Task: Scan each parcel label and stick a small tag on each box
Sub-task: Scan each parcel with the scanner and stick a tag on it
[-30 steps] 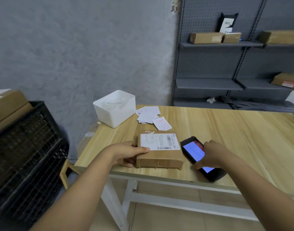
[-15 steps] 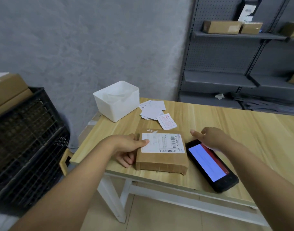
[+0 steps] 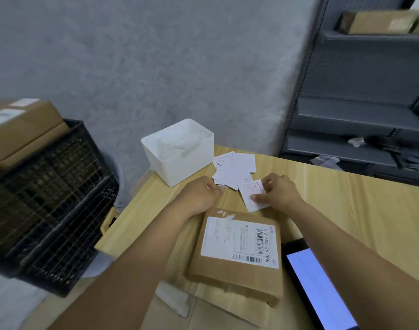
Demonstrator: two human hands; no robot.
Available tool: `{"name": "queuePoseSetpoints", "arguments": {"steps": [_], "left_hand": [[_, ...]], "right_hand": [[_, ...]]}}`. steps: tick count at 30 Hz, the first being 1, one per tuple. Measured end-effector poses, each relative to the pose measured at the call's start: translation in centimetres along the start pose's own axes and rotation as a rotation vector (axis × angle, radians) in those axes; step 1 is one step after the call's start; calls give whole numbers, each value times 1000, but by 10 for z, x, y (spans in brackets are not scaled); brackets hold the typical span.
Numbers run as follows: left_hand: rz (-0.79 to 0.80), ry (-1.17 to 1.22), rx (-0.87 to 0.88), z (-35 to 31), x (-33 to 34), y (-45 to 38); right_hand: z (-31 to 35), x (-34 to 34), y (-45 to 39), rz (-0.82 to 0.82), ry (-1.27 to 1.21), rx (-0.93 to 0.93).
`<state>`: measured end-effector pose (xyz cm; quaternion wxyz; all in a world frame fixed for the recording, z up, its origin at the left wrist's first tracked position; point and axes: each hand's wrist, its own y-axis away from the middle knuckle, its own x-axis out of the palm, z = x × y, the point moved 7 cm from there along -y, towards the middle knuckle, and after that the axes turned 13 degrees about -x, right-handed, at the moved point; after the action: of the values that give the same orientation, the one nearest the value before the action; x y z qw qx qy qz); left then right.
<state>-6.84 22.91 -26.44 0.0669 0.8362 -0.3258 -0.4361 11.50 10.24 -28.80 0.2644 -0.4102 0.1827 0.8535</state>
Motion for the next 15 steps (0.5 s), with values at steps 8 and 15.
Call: {"name": "queuePoseSetpoints", "arguments": {"steps": [8, 15], "left_hand": [[48, 20, 30, -22, 12, -9], [64, 27, -11, -32, 19, -10]], "right_hand": [[-1, -11, -8, 16, -252, -98], [9, -23, -4, -62, -578, -107]]}}
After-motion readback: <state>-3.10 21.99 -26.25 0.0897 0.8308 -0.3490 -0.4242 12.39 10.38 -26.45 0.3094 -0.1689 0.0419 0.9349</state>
